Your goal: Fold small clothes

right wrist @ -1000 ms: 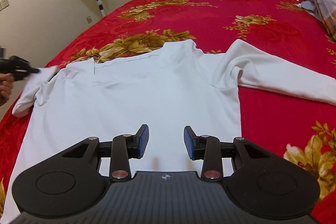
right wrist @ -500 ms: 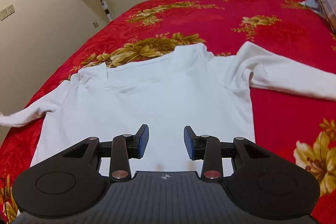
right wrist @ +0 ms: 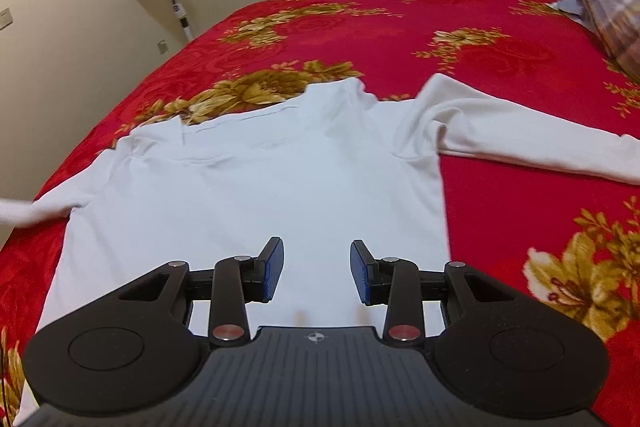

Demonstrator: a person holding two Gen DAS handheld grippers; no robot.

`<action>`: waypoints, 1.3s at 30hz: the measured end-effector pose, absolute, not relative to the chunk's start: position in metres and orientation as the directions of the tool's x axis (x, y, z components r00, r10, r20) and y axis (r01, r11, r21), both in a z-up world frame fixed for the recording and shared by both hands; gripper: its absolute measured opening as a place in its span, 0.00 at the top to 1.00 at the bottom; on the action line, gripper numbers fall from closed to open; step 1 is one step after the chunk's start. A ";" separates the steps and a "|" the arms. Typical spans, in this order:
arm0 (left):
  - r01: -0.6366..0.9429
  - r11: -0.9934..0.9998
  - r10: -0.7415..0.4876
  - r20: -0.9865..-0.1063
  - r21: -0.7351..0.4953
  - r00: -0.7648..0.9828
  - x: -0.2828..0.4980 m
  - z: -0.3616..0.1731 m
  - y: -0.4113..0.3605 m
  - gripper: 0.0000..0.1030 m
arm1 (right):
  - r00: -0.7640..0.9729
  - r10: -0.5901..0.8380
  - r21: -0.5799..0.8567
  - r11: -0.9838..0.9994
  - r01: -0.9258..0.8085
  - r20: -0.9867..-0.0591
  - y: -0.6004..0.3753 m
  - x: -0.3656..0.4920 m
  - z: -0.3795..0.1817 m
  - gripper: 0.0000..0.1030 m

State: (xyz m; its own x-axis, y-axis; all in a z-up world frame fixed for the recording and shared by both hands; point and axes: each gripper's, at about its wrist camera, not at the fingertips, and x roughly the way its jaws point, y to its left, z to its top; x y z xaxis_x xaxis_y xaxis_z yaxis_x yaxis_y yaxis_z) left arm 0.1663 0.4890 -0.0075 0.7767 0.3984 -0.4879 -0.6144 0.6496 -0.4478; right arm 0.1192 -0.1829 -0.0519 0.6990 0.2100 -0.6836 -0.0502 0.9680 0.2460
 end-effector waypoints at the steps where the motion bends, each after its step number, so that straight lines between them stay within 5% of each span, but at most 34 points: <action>1: -0.559 0.710 0.369 -0.450 -0.428 0.813 0.174 0.007 0.462 0.97 | 0.700 0.207 0.252 0.967 -0.040 -0.683 -0.186 0.120 -0.051 0.63; 5: -0.241 0.880 0.112 -0.314 -0.409 0.943 0.205 0.062 0.324 0.97 | 0.710 0.220 0.312 0.950 -0.001 -0.669 -0.195 0.126 -0.048 0.78; 8: 0.047 0.904 -0.172 -0.260 -0.425 0.950 0.218 0.088 0.204 0.95 | 0.719 0.224 0.343 0.939 0.021 -0.658 -0.199 0.131 -0.047 0.78; 9: 0.129 0.888 -0.268 -0.270 -0.441 0.925 0.222 0.087 0.167 0.88 | 0.720 0.234 0.362 0.932 0.026 -0.653 -0.201 0.133 -0.047 0.77; 11: 0.300 0.825 -0.489 -0.340 -0.478 0.803 0.226 0.078 0.104 0.56 | 0.725 0.248 0.396 0.918 0.037 -0.642 -0.205 0.136 -0.047 0.77; 12: 0.353 0.802 -0.552 -0.372 -0.483 0.746 0.222 0.072 0.082 0.57 | 0.725 0.259 0.411 0.911 0.037 -0.639 -0.207 0.139 -0.047 0.76; 18: 0.346 0.881 -0.463 -0.442 -0.322 0.768 0.160 0.045 0.104 0.57 | 0.700 0.316 0.505 0.860 0.074 -0.641 -0.222 0.154 -0.057 0.72; 24: 0.084 0.973 -0.181 -0.490 -0.214 0.853 0.147 -0.014 0.198 0.57 | 0.668 0.347 0.566 0.813 0.137 -0.659 -0.225 0.186 -0.085 0.69; 27: 0.007 0.990 -0.094 -0.608 -0.143 0.788 0.173 -0.040 0.219 0.57 | 0.656 0.389 0.608 0.782 0.136 -0.647 -0.217 0.208 -0.101 0.69; 37: 0.015 0.991 -0.102 -0.691 -0.132 0.716 0.241 -0.100 0.235 0.55 | 0.638 0.411 0.614 0.780 0.125 -0.651 -0.186 0.265 -0.131 0.70; 39: 0.007 0.992 -0.096 -0.695 -0.130 0.712 0.253 -0.103 0.230 0.55 | 0.647 0.400 0.590 0.802 0.097 -0.650 -0.180 0.270 -0.131 0.79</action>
State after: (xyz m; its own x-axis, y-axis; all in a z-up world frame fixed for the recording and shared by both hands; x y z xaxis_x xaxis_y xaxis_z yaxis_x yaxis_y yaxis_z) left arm 0.2525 0.2300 -0.1033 0.7122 -0.0963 -0.6953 0.0073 0.9915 -0.1298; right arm 0.2702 -0.1803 -0.1308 0.6469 0.3995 -0.6495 0.0970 0.8017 0.5898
